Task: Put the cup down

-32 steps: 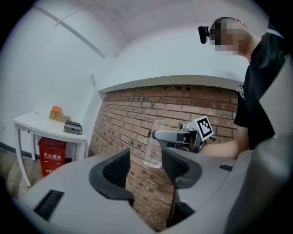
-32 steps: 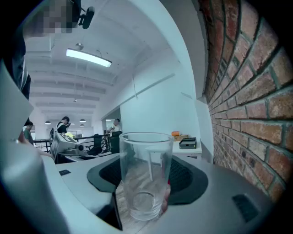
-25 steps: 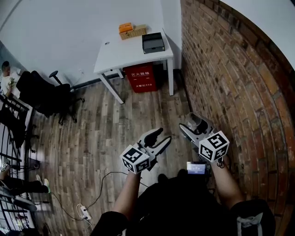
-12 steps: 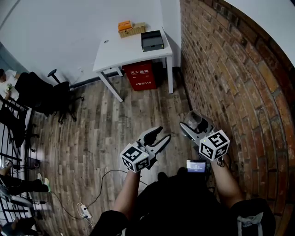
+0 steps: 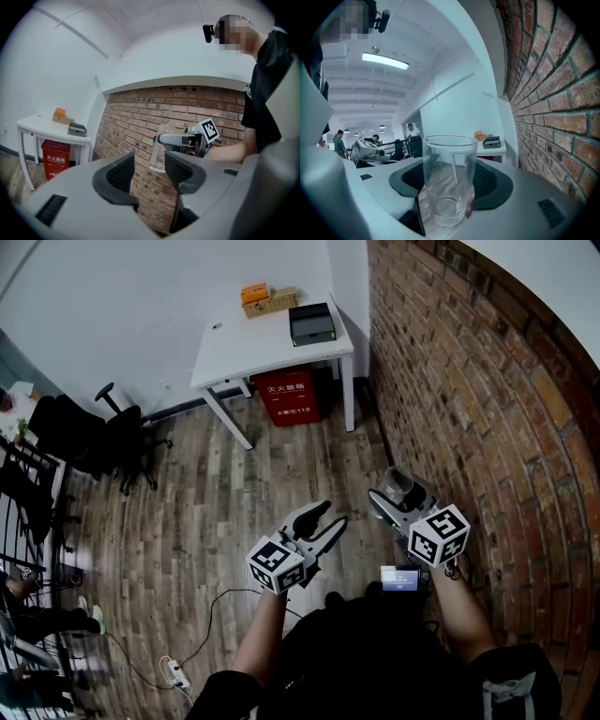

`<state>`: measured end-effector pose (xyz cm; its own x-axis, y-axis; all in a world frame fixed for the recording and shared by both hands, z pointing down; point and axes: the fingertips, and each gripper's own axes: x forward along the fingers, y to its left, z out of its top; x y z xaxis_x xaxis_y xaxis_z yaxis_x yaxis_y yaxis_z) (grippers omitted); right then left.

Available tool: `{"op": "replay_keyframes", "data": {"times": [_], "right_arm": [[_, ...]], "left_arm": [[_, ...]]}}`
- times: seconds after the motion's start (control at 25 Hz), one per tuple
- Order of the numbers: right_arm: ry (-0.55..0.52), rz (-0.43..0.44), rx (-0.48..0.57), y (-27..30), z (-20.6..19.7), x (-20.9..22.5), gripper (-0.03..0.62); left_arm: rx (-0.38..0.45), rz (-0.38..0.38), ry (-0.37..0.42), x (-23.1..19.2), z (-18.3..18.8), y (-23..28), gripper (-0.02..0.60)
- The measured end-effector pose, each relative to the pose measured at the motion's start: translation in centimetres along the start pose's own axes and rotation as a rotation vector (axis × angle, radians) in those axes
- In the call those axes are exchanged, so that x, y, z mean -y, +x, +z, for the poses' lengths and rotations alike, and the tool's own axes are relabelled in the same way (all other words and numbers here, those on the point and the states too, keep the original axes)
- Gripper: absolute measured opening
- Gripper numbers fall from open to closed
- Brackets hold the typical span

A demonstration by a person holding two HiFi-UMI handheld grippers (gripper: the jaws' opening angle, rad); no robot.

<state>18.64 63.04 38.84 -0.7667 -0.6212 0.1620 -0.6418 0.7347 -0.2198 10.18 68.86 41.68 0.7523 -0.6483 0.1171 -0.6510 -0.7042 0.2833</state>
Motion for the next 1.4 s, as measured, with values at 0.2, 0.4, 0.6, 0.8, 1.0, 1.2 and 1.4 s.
{"op": "replay_keyframes", "data": {"times": [0.2, 0.4, 0.6, 0.8, 1.0, 1.2, 1.4], "right_arm": [[-0.002, -0.009, 0.004, 1.8, 0.0, -1.0, 0.287], [0.014, -0.035, 0.002, 3.4, -1.0, -2.1, 0.288], [0.036, -0.053, -0.005, 4.8, -1.6, -1.6, 0.287], [0.043, -0.056, -0.005, 7.4, -1.2, 0.7, 0.288], [0.056, -0.041, -0.004, 11.8, -1.0, 5.4, 0.287], [0.051, -0.002, -0.001, 17.9, 1.5, 11.2, 0.288], [0.040, 0.041, -0.001, 23.6, 4.9, 17.6, 0.288]], "left_arm": [[0.007, 0.003, 0.003, -1.9, 0.1, -1.5, 0.207], [0.000, -0.006, -0.014, -4.0, -0.6, -3.1, 0.204], [-0.018, -0.008, -0.028, -6.1, -1.4, -3.5, 0.201], [-0.023, -0.014, -0.052, -8.7, -1.3, -1.7, 0.196], [-0.046, 0.004, -0.059, -13.2, -1.6, 1.8, 0.190], [-0.003, -0.018, -0.080, -19.1, 1.8, 6.8, 0.190], [0.000, 0.011, -0.067, -25.2, 5.9, 12.7, 0.190]]}}
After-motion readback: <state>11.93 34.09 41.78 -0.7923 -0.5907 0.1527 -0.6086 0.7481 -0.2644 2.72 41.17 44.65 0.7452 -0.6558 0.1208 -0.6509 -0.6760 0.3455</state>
